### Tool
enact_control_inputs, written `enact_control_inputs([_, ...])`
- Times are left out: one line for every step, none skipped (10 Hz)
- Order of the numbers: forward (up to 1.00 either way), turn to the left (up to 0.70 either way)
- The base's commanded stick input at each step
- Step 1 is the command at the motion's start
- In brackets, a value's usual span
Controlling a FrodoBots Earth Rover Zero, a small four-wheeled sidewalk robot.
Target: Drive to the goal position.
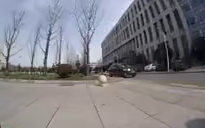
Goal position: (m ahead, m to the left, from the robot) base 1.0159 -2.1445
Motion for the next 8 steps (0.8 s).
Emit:
enact_control_inputs([0.00,0.70])
enact_control_inputs([0.00,0.70])
enact_control_inputs([0.00,0.70])
enact_control_inputs([0.00,0.70])
enact_control_inputs([0.00,0.70])
enact_control_inputs([0.00,0.70])
enact_control_inputs([0.00,0.70])
enact_control_inputs([0.00,0.70])
